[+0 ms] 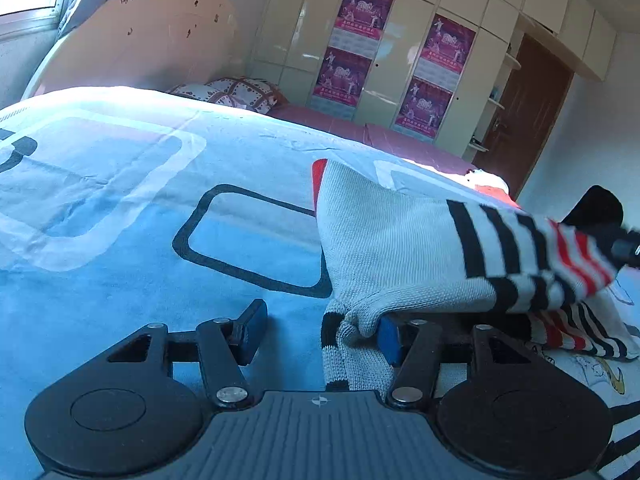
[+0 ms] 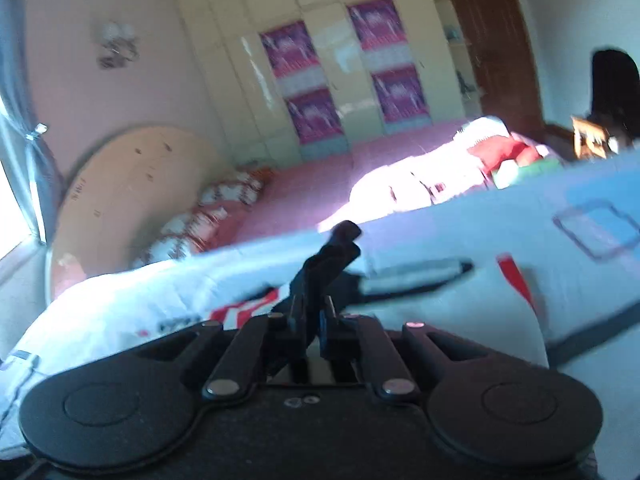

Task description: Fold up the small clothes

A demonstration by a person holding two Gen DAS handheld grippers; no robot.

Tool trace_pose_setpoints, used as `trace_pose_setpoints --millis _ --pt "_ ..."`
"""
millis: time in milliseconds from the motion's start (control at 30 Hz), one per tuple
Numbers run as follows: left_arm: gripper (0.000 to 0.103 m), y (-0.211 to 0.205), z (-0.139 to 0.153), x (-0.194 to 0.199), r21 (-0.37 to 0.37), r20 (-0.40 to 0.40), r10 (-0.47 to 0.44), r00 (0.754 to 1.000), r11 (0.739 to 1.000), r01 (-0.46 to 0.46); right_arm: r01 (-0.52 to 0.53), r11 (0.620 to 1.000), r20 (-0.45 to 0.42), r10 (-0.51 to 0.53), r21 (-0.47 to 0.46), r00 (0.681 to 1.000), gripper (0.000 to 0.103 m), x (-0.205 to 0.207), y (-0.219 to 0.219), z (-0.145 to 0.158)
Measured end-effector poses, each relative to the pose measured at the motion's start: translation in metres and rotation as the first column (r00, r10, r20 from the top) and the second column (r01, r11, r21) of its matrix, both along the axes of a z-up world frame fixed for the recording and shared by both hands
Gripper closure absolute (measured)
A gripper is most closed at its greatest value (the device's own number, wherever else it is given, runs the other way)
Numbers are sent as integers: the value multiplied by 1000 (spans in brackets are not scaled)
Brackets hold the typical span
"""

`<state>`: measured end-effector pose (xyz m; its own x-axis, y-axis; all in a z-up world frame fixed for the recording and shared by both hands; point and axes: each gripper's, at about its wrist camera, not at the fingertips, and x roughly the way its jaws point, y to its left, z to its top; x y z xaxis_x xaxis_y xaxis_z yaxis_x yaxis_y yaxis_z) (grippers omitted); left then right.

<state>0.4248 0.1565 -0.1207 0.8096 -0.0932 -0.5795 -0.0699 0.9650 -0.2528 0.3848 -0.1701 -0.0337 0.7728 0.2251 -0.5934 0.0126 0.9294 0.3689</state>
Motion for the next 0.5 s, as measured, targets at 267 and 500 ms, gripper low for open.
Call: trace_pose_setpoints --millis 267,500 --pt "49 1 3 -6 -3 -9 -7 1000 1000 7 -20 1000 21 20 4 1000 96 -9 2 -15" --pt "55 16 25 -30 30 -24 -38 999 999 39 41 983 -20 -46 -176 999 81 -8 -16 -11"
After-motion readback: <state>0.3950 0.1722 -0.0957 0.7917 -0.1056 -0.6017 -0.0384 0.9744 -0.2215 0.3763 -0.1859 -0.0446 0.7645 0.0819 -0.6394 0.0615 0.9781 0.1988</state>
